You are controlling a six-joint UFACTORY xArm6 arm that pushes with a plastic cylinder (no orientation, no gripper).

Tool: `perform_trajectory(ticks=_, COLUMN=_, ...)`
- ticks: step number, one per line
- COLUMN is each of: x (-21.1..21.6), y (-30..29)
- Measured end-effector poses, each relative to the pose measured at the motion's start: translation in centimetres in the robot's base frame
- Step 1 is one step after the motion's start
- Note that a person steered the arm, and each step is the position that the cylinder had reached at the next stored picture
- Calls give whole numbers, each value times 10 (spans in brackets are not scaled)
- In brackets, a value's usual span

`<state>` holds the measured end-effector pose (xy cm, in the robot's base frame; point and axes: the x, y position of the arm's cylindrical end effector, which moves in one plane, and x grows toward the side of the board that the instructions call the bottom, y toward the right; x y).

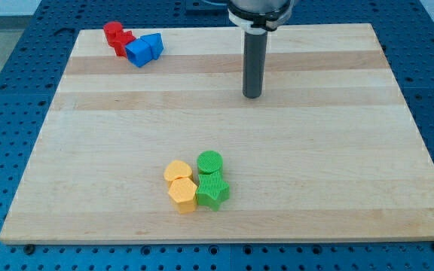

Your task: Move your arm closer to the green star and the yellow hexagon

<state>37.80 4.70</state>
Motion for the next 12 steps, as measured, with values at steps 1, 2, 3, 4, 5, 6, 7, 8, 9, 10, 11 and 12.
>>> perform_trajectory(ticks=1, x=15, y=19)
perform_trajectory(ticks=2, x=33, y=49)
perform_trajectory(ticks=3, x=55, y=76)
perform_trajectory(ticks=4, x=89, y=78)
perform_trajectory(ticks=5, x=112, y=89)
perform_trajectory(ticks=6, x=113, y=93)
perform_trajectory(ticks=7, x=105, y=78)
perform_trajectory(ticks=8, x=103, y=62)
perform_trajectory(ticks=9, x=111, y=55)
perform_trajectory(ticks=10, x=124, y=41)
perform_trajectory(ticks=11, x=140, y=32)
perform_trajectory(ticks=12, x=163, y=3)
